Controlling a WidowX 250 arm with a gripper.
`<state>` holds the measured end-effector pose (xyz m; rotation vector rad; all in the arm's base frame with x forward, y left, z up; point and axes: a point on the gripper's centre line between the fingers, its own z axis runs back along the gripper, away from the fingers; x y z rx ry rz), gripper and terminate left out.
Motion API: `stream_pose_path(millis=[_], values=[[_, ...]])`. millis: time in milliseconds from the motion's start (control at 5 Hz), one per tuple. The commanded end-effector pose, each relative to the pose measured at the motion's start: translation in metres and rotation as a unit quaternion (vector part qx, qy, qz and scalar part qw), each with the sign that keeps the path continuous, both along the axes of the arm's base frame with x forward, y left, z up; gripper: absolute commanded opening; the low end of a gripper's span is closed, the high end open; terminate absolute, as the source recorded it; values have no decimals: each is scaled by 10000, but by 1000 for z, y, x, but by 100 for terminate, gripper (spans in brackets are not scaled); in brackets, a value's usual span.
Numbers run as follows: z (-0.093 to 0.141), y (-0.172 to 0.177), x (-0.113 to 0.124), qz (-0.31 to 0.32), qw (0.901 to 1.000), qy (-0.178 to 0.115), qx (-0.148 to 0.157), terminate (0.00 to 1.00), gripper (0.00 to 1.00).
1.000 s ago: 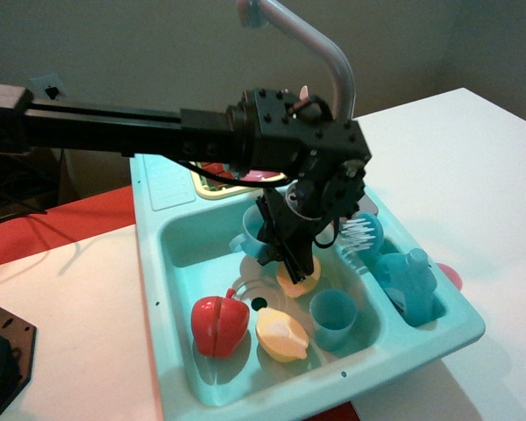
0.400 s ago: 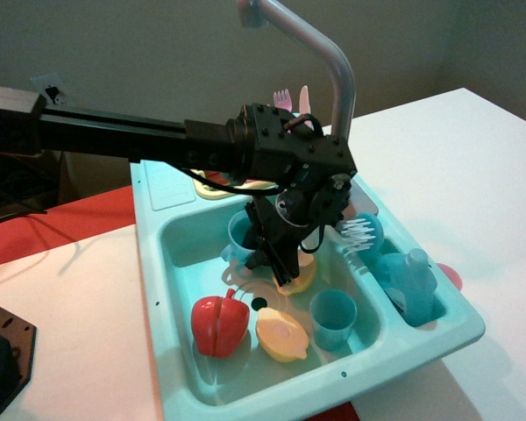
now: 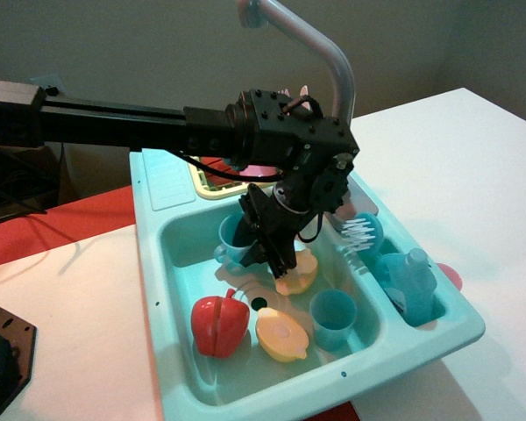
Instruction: Put cup from counter to sink
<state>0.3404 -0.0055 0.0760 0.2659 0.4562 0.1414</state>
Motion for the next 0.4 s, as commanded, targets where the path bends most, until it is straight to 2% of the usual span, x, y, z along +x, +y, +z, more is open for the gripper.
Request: stream_pose_path(millis=[0, 200], values=[[85, 11, -4, -83, 9968, -794, 82, 0, 100], [118, 21, -13, -46, 9944, -1052, 70, 100, 100]])
